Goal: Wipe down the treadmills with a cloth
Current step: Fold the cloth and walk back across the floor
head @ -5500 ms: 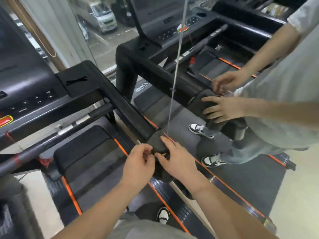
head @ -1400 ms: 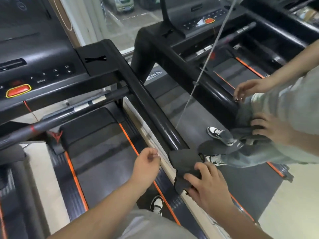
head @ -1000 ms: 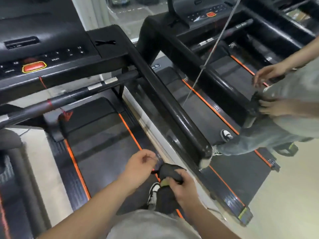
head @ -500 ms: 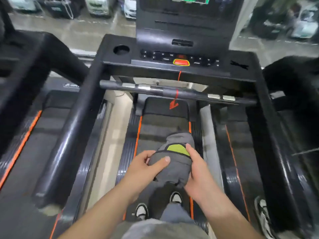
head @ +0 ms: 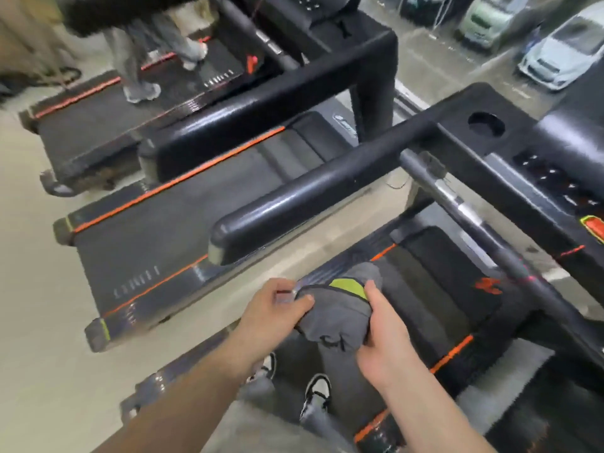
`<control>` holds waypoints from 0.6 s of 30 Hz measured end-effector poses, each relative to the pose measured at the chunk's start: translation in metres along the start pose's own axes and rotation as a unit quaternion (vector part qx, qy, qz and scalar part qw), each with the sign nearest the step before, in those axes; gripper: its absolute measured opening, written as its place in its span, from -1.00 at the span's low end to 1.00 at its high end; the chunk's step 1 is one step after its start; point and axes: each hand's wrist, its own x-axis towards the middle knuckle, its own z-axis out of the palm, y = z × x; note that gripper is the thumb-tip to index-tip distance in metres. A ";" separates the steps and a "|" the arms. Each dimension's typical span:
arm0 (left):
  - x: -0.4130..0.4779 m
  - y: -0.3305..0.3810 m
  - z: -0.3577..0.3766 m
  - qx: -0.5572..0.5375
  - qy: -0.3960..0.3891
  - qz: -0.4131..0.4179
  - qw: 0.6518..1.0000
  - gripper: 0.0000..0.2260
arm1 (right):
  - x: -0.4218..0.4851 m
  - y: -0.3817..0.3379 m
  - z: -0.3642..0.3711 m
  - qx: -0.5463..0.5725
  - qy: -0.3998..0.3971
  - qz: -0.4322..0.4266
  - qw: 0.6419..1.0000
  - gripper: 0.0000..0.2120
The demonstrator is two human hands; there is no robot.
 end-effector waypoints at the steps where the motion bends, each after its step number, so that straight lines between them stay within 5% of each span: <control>1: -0.004 -0.011 -0.007 0.008 0.030 -0.023 0.999 -0.59 | 0.002 0.006 0.007 -0.019 -0.009 0.015 1.000 -0.47; 7: -0.056 -0.058 -0.066 -0.094 0.076 -0.185 0.975 -0.40 | -0.006 0.072 0.064 -0.163 -0.063 0.045 0.984 -0.50; 10: -0.080 -0.082 -0.102 -0.213 0.140 -0.142 0.956 -0.49 | -0.016 0.116 0.099 -0.261 -0.109 0.065 0.957 -0.54; 13: -0.114 -0.107 -0.150 -0.274 0.261 -0.059 0.924 -0.79 | -0.028 0.178 0.129 -0.369 -0.141 0.064 0.916 -0.54; 18: -0.181 -0.158 -0.245 -0.352 0.372 -0.008 0.859 -0.94 | -0.067 0.300 0.167 -0.522 -0.235 0.121 0.811 -0.59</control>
